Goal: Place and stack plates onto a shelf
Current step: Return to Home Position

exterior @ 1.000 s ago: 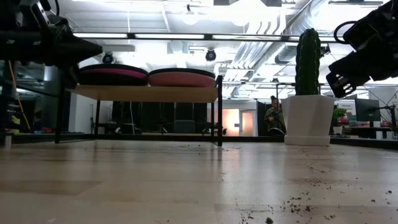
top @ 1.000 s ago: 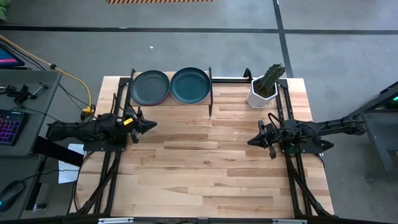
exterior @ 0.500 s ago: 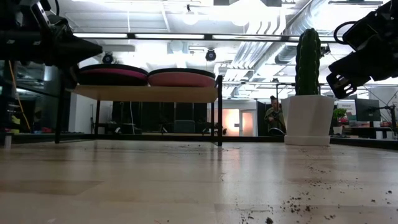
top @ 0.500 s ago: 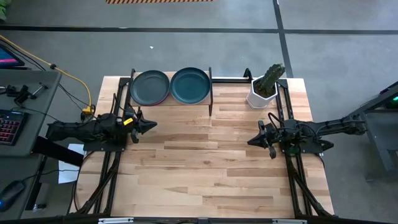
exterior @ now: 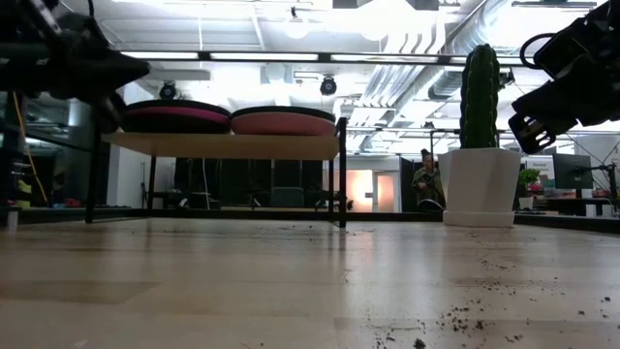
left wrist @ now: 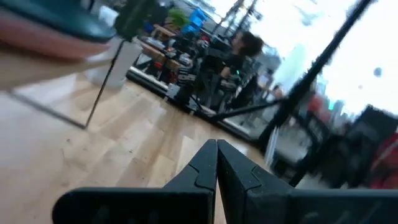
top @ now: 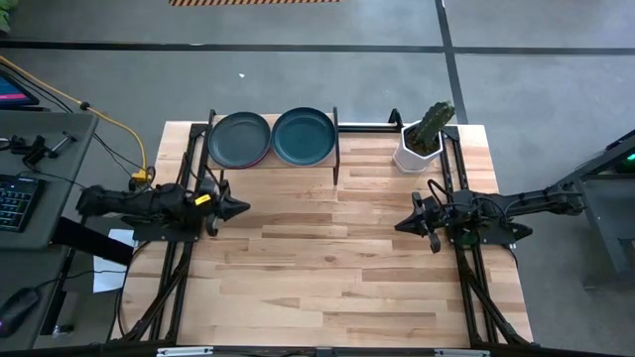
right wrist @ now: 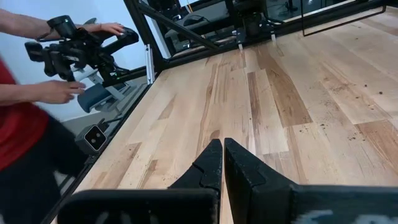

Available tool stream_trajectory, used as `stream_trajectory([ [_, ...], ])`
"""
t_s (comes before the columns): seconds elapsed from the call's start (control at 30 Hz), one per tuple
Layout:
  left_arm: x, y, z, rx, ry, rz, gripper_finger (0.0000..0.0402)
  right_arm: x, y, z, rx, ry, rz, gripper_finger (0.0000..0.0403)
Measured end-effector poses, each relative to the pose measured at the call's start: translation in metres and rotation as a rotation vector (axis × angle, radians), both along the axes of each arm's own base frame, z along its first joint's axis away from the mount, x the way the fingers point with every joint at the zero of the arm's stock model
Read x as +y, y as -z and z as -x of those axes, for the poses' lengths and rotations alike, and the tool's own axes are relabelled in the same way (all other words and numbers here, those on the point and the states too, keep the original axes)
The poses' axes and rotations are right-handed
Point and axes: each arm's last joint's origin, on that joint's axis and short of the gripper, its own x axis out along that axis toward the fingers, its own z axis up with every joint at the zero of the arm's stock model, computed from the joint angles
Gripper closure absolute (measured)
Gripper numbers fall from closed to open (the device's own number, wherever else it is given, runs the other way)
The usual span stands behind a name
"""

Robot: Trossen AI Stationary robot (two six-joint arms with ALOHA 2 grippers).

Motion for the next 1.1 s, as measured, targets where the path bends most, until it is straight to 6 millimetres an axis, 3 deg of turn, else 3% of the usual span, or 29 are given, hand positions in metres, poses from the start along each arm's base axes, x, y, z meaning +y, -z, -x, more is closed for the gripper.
stream_trajectory([
  [0.23, -0.008, 0.000, 0.001, -0.005, 0.084, -0.444, 0.0402, 0.000, 0.000, 0.000, 0.000, -0.001, 0.000, 0.0402],
  [1.1, -0.011, 0.001, 0.001, -0.003, 0.117, -0.396, 0.0401, 0.000, 0.000, 0.000, 0.000, -0.001, 0.000, 0.0402],
])
